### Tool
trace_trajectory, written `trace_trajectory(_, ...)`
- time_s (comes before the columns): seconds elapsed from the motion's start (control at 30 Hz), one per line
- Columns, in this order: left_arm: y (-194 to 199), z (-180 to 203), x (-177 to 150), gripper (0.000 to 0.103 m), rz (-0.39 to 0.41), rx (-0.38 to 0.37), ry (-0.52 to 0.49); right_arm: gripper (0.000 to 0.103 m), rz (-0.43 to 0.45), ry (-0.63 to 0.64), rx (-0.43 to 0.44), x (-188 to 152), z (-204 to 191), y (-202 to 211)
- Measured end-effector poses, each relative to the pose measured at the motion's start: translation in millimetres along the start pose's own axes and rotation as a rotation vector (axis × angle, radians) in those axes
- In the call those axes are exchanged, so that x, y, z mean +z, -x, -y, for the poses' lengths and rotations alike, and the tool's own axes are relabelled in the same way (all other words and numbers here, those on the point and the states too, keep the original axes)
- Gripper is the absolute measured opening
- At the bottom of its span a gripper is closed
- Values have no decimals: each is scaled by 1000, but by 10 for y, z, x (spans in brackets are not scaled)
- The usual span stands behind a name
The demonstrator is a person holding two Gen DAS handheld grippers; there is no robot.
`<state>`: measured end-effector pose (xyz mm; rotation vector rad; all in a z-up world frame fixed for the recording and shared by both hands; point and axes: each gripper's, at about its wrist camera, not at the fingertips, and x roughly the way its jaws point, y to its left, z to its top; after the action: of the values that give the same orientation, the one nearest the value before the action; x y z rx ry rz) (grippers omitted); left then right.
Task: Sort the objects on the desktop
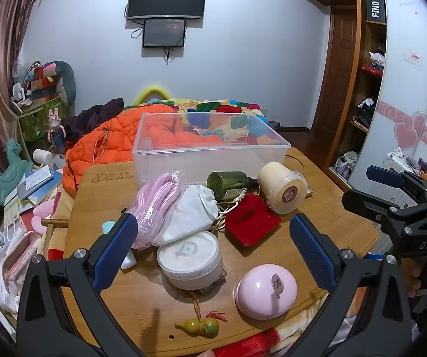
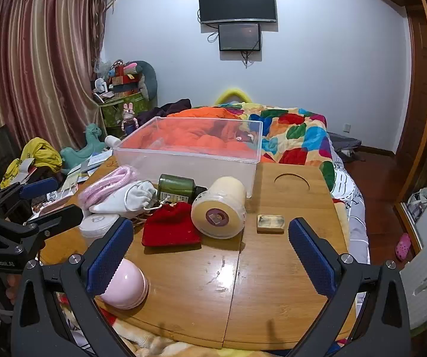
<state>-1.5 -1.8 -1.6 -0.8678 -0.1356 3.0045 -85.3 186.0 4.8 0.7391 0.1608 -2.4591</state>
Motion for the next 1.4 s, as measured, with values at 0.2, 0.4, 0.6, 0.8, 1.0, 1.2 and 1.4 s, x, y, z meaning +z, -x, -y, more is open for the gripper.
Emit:
trace_trajectory(0.2, -8, -14, -4, 103, -6, -1, 9, 103, 5, 15, -9, -8, -28, 16)
trace_trajectory(0.4, 0, -14, -8, 103, -3, 0, 10, 103, 2, 19, -8, -14, -39, 11)
trace_trajectory(0.6, 2, -31, -6, 103, -3, 4, 16, 103, 3, 20, -9, -10, -45, 13)
trace_trajectory(0.8, 44, -70, -11, 103, 15, 25, 24, 103, 1, 17, -17, -3, -44, 9)
trace_trajectory(1.0, 97, -131, -34, 103, 37, 51, 10, 103, 1, -19, -11, 0, 27, -4)
trace_trajectory(1.2, 112, -269, -90, 103, 21, -5, 40, 103, 28, -28, 4, 0, 49, 54)
trace_trajectory(1.4, 146, -499, -178, 103, 12, 19, 117, 103, 22, -15, 92, -3, 10, 60)
